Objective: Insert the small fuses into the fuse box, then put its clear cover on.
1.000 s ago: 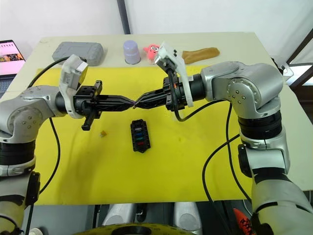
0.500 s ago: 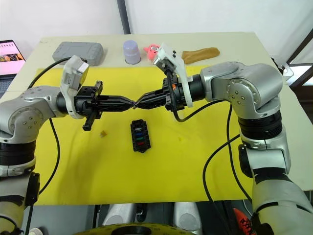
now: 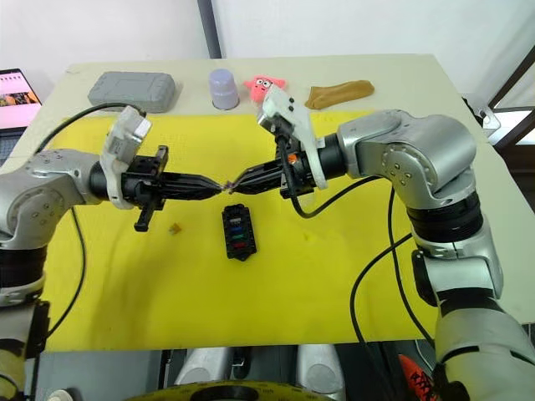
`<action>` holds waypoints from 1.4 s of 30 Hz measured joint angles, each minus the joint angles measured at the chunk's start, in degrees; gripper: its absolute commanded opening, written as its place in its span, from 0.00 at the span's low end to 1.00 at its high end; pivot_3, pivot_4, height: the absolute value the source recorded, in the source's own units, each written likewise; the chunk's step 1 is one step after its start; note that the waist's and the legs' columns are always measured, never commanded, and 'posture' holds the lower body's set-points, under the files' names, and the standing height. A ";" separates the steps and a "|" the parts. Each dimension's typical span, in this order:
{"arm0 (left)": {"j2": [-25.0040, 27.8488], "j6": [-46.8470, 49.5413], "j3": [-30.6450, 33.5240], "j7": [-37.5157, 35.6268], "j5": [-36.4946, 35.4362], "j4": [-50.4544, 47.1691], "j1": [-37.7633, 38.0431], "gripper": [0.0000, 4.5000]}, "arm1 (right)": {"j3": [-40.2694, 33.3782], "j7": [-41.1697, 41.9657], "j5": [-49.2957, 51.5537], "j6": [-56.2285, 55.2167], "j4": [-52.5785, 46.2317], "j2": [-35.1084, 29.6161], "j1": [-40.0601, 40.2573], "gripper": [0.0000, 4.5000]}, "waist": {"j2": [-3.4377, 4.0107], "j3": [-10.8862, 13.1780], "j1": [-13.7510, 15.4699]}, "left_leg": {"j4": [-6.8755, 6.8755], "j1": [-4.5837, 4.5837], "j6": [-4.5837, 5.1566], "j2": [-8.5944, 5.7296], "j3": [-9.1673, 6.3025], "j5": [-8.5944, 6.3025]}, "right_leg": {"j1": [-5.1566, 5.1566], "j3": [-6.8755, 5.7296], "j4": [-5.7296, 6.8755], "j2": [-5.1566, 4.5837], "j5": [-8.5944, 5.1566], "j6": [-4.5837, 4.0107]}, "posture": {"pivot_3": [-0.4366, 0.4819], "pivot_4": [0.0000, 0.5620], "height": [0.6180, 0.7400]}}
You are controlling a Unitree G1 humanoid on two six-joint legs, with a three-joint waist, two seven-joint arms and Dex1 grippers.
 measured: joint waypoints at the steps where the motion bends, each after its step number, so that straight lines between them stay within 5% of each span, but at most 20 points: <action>1: 1.61 0.02 -0.23 -0.15 0.66 -0.01 0.51 0.19 | 0.97 0.20 -0.81 -0.77 0.05 -0.42 -0.11 0.00 | 0.00 0.00 0.00 | 0.00 0.00 0.01 0.00 0.00 0.00 | 0.00 0.00 -0.01 0.00 0.00 0.00 | 0.48 0.27 0.92; 8: 12.47 -4.47 -0.54 -2.96 7.15 -1.23 7.91 0.99 | 11.55 4.20 -10.51 -10.15 2.42 -1.61 -2.21 0.00 | 0.01 0.01 -0.36 | -0.07 -0.01 0.04 0.02 0.04 -0.02 | -0.06 0.01 -0.03 0.02 0.00 0.00 | 0.48 0.27 0.92; 14: 14.52 -14.44 -3.86 -1.69 18.12 0.74 16.33 0.99 | 22.12 7.93 -24.51 -24.76 8.66 1.37 -6.97 0.00 | 0.02 0.01 -0.03 | -0.03 -0.08 0.15 0.00 0.05 -0.08 | -0.11 0.00 -0.02 0.02 0.00 0.00 | 0.48 0.27 0.92; 20: 10.39 -15.58 -4.38 1.40 19.17 -1.83 17.24 0.99 | 26.56 12.41 -33.36 -37.68 12.97 4.13 -8.03 0.00 | 0.00 0.01 0.01 | 0.00 -0.25 0.05 -0.01 0.05 -0.03 | -0.28 0.00 0.01 0.01 0.00 0.01 | 0.48 0.27 0.92; 29: 9.36 -15.54 -4.28 3.64 19.12 -3.45 17.89 0.99 | 26.74 19.53 -36.75 -36.47 11.59 4.47 -11.17 0.00 | 0.00 0.01 -0.14 | -0.01 -0.25 -0.01 0.01 0.03 0.00 | -0.32 0.00 0.06 0.04 0.00 0.00 | 0.48 0.27 0.92; 42: 7.71 -15.50 -4.46 4.32 19.34 -3.63 16.81 0.99 | 30.71 19.27 -42.44 -28.58 14.44 9.09 -11.92 0.00 | 0.00 0.01 -0.15 | -0.01 -0.25 -0.02 0.00 0.03 0.01 | -0.34 0.00 0.07 0.04 0.00 0.00 | 0.48 0.27 0.92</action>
